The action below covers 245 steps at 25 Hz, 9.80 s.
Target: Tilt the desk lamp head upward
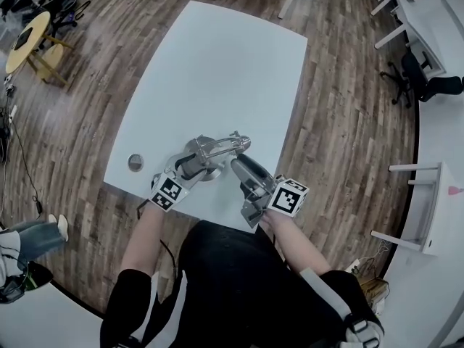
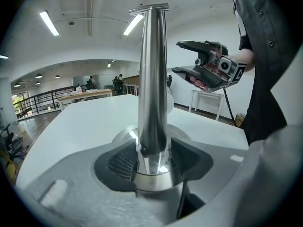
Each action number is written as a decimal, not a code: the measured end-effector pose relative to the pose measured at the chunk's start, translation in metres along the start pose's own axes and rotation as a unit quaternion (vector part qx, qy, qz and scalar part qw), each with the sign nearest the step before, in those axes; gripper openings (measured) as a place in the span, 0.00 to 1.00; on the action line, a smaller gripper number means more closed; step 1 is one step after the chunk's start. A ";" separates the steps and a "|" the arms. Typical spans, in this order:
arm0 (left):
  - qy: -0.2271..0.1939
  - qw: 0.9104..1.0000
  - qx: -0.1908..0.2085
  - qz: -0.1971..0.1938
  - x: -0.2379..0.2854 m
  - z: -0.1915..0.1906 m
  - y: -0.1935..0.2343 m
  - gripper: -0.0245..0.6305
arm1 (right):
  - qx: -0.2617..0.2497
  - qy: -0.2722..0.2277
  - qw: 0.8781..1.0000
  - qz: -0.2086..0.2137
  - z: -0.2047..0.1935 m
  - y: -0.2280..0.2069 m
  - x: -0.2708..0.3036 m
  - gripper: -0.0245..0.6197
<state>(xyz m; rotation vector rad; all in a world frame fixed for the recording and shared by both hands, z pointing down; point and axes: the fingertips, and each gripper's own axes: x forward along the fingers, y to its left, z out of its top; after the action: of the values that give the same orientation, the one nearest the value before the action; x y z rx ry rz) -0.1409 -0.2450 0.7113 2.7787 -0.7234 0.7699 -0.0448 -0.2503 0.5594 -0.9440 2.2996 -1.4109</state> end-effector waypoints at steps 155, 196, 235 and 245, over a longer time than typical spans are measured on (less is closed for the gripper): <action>0.020 0.999 -0.037 0.035 0.004 -0.007 0.003 0.39 | -0.374 0.044 0.916 0.138 0.062 0.170 0.046 0.12; 0.017 0.998 -0.040 0.034 0.002 -0.010 0.002 0.38 | -0.425 0.071 0.884 0.183 0.026 0.196 0.069 0.09; 0.029 0.998 -0.049 0.039 0.005 -0.010 0.003 0.39 | -0.479 0.078 0.856 0.177 0.008 0.199 0.070 0.23; -0.056 0.994 -0.078 0.048 -0.032 0.024 0.002 0.39 | -0.462 0.049 0.882 0.076 0.018 0.148 0.014 0.27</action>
<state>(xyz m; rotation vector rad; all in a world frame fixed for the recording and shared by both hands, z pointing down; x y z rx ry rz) -0.1552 -0.2402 0.6745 2.6779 -0.9029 0.5501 -0.1020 -0.2258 0.4230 -0.8618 3.0731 -0.2202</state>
